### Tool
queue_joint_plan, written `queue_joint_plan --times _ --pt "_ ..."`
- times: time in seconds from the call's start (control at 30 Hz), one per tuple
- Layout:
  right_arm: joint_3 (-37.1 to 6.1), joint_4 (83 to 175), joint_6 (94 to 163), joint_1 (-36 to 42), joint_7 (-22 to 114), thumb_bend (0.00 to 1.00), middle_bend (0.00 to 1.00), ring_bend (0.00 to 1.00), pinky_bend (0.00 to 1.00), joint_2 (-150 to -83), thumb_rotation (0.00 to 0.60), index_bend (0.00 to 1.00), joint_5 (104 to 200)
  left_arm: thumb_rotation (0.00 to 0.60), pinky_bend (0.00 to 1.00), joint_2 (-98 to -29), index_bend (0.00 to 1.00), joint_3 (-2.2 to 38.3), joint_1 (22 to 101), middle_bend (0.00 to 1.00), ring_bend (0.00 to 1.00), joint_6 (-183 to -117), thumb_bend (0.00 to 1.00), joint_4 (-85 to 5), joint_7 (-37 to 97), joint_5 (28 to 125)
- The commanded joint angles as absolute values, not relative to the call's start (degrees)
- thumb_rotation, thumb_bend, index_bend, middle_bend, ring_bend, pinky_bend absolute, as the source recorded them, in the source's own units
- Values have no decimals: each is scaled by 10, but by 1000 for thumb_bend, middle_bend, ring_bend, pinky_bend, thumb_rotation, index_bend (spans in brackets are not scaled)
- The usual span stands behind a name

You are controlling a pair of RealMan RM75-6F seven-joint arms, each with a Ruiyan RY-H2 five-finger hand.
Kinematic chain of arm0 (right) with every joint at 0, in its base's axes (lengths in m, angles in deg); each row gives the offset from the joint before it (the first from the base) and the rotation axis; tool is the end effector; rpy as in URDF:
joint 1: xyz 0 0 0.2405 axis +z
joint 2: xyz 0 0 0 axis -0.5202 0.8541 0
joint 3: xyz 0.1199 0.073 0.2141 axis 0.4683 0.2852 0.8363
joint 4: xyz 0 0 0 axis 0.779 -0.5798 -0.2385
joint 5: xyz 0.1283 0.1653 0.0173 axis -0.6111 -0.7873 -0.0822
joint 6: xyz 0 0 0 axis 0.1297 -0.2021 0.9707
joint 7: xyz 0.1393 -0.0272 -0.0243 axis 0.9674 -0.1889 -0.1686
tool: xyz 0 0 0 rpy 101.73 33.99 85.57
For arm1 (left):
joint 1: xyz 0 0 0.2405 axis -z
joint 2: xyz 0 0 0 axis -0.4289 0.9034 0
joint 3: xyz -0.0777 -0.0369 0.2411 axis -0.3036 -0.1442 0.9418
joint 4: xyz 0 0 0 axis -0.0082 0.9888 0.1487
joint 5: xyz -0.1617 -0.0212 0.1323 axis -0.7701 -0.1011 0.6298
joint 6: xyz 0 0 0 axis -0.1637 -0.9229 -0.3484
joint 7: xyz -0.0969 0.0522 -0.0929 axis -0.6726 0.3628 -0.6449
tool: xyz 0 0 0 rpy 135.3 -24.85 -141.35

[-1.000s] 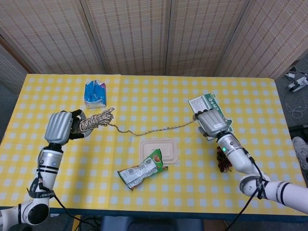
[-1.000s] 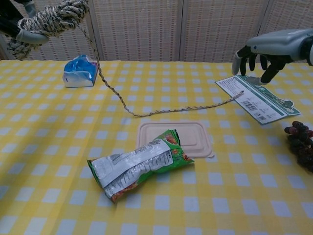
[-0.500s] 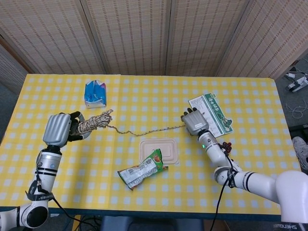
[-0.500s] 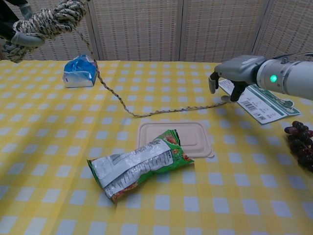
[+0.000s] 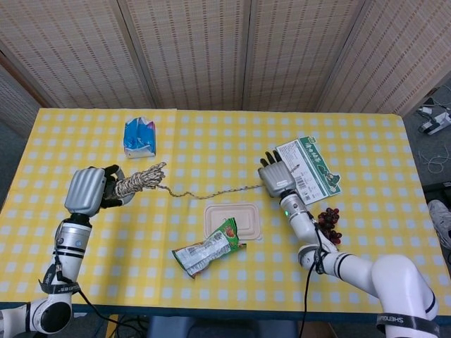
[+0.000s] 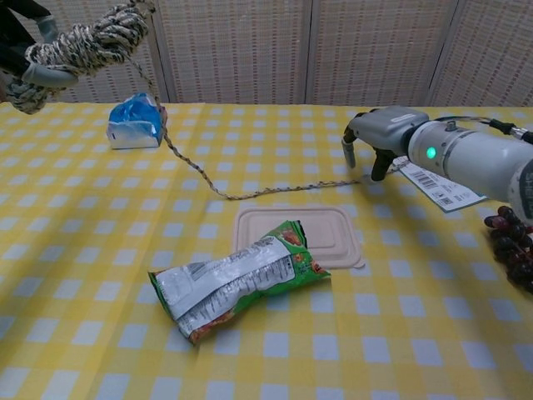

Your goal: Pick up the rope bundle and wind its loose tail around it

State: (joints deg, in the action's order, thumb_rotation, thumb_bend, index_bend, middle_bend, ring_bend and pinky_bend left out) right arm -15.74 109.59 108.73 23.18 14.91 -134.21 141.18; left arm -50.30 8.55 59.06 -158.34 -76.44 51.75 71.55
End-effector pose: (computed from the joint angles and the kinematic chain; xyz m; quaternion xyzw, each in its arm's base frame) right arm -0.1598 -0.4247 -0.0524 0.7751 -0.3005 0.2449 0.4990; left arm -0.1495 0.3265 0.1210 -0.5967 -0.4069 -0.4557 0.5203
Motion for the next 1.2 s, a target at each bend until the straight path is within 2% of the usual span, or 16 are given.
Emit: queue_joint_plan --times 0.03,0.6,0.87,1.2 --pt "-153 1066 1084 233 166 263 169 0 0 -1362 600 467 1423 533 484 -503 787 86 591 901 694 -1584 269 -763 517 715" --pt "-139 977 1047 246 164 273 180 0 0 -1414 600 515 1433 535 484 -499 786 95 589 901 694 -1584 270 -757 507 714" --pt "-129 960 1035 249 156 325 185 0 0 -1424 600 528 1426 535 484 -498 786 97 588 901 694 -1583 270 -754 503 713" --pt "-123 950 1022 249 145 327 191 0 0 -1430 600 536 1419 533 484 -499 786 99 588 901 694 -1583 270 -750 500 711"
